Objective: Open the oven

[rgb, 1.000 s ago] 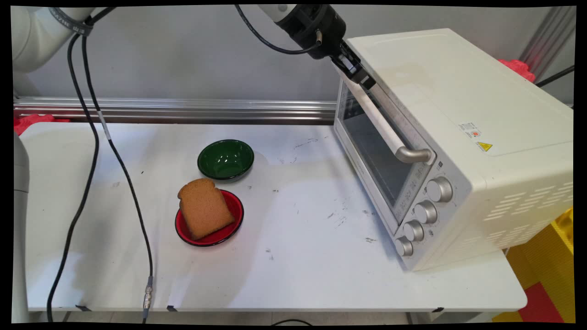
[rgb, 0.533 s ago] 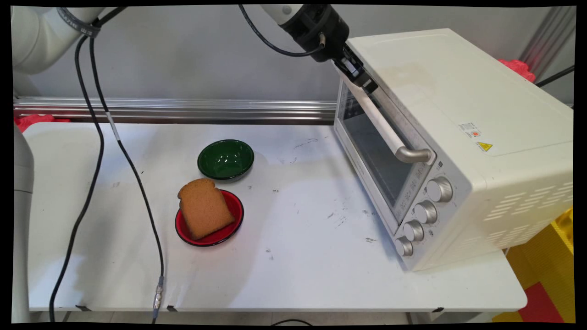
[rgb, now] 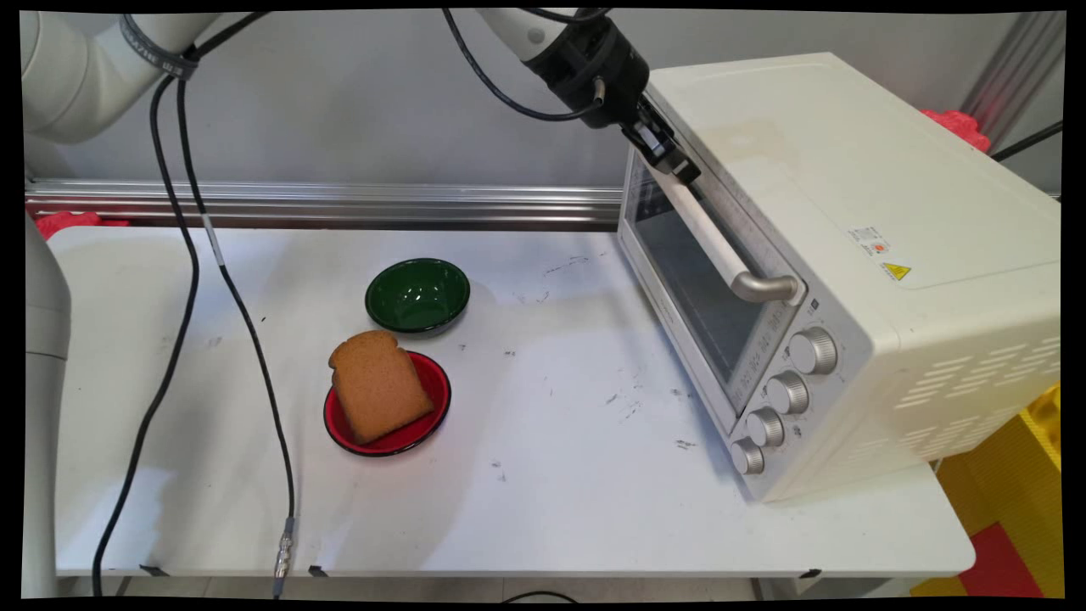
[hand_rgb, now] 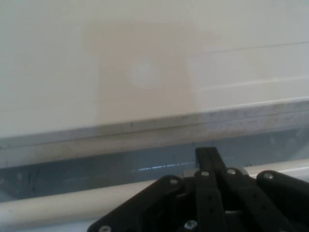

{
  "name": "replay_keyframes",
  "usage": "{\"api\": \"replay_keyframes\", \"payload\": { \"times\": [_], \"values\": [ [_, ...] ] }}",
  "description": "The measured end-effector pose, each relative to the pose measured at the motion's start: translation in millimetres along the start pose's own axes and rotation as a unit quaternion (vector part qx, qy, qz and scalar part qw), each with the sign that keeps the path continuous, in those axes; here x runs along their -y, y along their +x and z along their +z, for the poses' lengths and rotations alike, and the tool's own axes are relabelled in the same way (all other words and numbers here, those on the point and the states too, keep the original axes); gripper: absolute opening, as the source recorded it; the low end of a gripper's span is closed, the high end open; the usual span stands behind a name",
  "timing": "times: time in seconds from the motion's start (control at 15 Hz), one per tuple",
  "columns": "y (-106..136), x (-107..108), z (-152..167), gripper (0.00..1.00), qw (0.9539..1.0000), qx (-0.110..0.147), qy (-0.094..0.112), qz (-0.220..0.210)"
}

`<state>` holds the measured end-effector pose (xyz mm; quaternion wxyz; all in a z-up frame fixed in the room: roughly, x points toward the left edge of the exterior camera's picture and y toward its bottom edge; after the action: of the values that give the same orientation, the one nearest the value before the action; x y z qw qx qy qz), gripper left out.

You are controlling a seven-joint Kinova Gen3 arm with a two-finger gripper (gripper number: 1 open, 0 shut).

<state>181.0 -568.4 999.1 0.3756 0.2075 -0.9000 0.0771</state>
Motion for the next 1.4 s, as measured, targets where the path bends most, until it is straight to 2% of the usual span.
{"api": "replay_keyframes", "payload": {
  "times": [0.67, 1.4],
  "values": [
    [-13, 2, 15, 0.0, 0.9999, 0.001, -0.003, 0.01],
    [-48, 0, 4, 0.0, 0.9989, 0.045, -0.01, 0.007]
  ]
}}
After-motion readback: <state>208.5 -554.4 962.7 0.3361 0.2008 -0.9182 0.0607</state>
